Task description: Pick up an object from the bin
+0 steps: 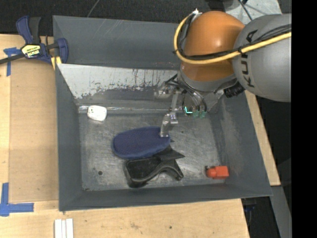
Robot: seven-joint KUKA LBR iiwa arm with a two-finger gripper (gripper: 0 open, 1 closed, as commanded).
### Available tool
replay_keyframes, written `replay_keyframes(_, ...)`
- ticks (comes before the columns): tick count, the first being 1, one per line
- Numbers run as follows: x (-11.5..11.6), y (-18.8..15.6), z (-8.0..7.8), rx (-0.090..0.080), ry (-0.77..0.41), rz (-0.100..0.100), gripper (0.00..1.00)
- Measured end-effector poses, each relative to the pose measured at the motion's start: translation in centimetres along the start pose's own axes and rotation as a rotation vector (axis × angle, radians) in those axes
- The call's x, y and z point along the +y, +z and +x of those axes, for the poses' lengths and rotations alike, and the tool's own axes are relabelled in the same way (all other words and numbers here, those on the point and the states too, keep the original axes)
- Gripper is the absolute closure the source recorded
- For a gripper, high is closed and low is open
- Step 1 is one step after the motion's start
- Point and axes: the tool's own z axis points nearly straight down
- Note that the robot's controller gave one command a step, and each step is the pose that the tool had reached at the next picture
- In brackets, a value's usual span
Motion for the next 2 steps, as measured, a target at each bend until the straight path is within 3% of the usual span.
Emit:
replay_keyframes(1,5.4,11.9,-0.9,-0.009,-0.27,0.003,0.0)
replay_keyframes(2,6.7,10.3,0.4,-0.007,0.175,-0.001,0.0)
